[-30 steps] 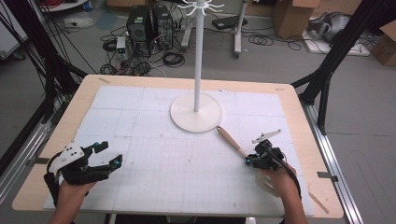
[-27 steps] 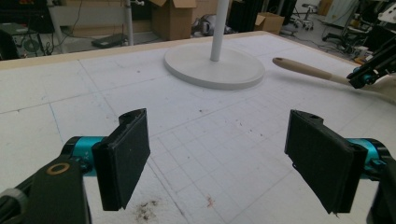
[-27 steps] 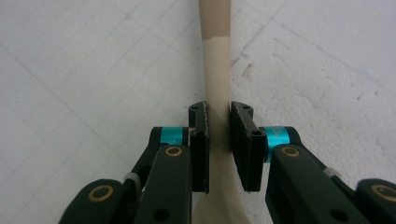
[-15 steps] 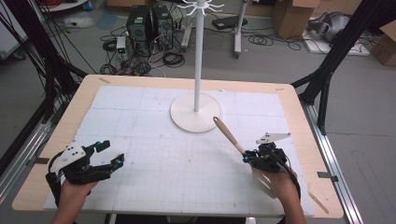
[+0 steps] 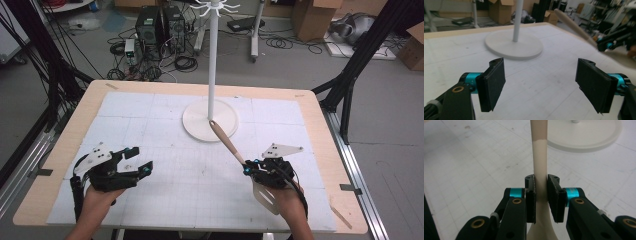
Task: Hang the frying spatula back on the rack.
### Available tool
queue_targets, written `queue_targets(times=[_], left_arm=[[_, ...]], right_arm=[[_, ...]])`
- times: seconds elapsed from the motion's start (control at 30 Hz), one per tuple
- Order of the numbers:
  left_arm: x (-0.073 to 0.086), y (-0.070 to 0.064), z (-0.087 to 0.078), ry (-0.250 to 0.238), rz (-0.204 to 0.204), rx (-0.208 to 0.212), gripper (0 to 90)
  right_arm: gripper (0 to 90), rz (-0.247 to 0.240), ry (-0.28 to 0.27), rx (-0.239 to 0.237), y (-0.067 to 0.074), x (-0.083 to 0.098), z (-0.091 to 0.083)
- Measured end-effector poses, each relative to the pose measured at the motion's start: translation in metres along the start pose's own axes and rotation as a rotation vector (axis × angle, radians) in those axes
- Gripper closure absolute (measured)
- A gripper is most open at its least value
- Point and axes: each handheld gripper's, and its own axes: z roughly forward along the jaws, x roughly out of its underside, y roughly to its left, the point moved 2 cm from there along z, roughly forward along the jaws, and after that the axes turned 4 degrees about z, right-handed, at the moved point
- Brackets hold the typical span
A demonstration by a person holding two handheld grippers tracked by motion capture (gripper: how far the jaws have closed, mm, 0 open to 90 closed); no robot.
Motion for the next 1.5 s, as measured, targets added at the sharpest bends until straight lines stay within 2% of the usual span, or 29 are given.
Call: queue_targets(times=[0.03, 0.07, 0.1, 0.23, 0.27, 0.4, 0.63, 0.73, 0.77, 0.87, 0.9, 1.03, 1.07, 1.17, 1.2, 1.33, 1.5], left_arm=[[0.0, 0.0, 0.0, 0.0, 0.0, 0.0, 24.3], [-0.005, -0.005, 0.011, -0.006, -0.012, 0.023, 24.4], [-0.005, -0.005, 0.011, -0.006, -0.012, 0.023, 24.5], [-0.014, -0.015, 0.034, 0.008, -0.013, 0.058, 24.5], [-0.014, -0.015, 0.034, 0.008, -0.013, 0.058, 24.5], [-0.023, -0.025, 0.051, 0.014, -0.025, 0.091, 24.3], [-0.03, -0.039, 0.071, 0.045, -0.008, 0.12, 23.7], [-0.033, -0.043, 0.08, 0.045, -0.024, 0.132, 23.8], [-0.035, -0.045, 0.086, 0.043, -0.04, 0.139, 24.0], [-0.037, -0.049, 0.091, 0.05, -0.033, 0.137, 24.1], [-0.039, -0.053, 0.096, 0.058, -0.019, 0.148, 24.4], [-0.043, -0.059, 0.103, 0.048, -0.019, 0.163, 26.5], [-0.045, -0.06, 0.106, 0.04, -0.033, 0.182, 27.6], [-0.046, -0.062, 0.108, 0.034, -0.046, 0.191, 29.7], [-0.047, -0.062, 0.109, 0.023, -0.066, 0.2, 33.2], [-0.049, -0.061, 0.108, 0.005, -0.07, 0.199, 40.1], [-0.051, -0.059, 0.107, -0.007, -0.11, 0.205, 46.3]], right_arm=[[77.7, -0.002, -0.004, -0.002, 0.002, -0.001, 0.0], [77.7, -0.007, -0.007, -0.006, 0.004, -0.001, 0.0], [77.7, -0.014, -0.012, -0.009, 0.007, -0.002, 0.001], [77.7, -0.022, -0.038, -0.031, 0.014, -0.005, 0.001], [77.7, -0.022, -0.038, -0.031, 0.014, -0.005, 0.001], [77.7, -0.027, -0.071, -0.057, 0.021, -0.01, -0.001], [77.7, -0.049, -0.113, -0.084, 0.032, -0.015, -0.001], [77.7, -0.049, -0.113, -0.095, 0.035, -0.016, -0.001], [77.7, -0.057, -0.115, -0.096, 0.037, -0.017, 0.0], [77.7, -0.067, -0.119, -0.102, 0.041, -0.018, 0.002], [77.7, -0.071, -0.121, -0.105, 0.042, -0.018, 0.002], [77.7, -0.076, -0.126, -0.107, 0.045, -0.019, 0.003], [77.7, -0.084, -0.132, -0.109, 0.047, -0.02, 0.004], [77.7, -0.092, -0.138, -0.112, 0.05, -0.02, 0.006], [77.7, -0.097, -0.141, -0.114, 0.052, -0.021, 0.006], [77.7, -0.098, -0.144, -0.117, 0.053, -0.02, 0.008], [77.6, -0.103, -0.153, -0.114, 0.056, -0.021, 0.01]])
